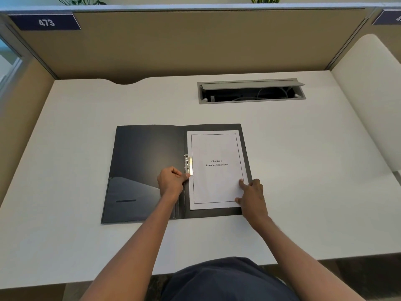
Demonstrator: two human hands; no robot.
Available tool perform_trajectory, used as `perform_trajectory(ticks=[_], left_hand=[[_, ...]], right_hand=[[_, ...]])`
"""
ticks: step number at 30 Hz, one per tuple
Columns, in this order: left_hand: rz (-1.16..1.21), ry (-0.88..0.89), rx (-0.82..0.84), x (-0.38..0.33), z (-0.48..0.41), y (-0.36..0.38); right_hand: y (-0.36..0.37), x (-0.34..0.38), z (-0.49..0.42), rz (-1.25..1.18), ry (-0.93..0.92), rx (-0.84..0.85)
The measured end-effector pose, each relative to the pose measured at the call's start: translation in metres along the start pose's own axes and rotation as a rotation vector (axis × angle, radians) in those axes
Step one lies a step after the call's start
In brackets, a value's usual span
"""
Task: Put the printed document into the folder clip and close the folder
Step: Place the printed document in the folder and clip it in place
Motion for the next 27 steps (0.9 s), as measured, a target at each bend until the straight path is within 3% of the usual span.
perform_trajectory(ticks=[17, 27], left_hand=[[-0.142, 0.025, -0.005, 0.0005, 0.0, 0.0053], [-0.041, 0.005, 0.095, 0.0067, -0.0064, 0.0042]], right_hand=[[0.0005, 0.0003, -0.0002, 0.03, -0.001, -0.003], [0.0018, -0.0006, -0.0003, 0.021, 0.009, -0.007]])
Point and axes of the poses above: each hand's wrist, its own z-axis away from the middle knuckle, its own y-axis out of the palm, x = y × z, the point moved 7 cm from there along -z, towards the middle knuckle, and after that the axes turned 10 degrees about y, right-handed, at the moved point
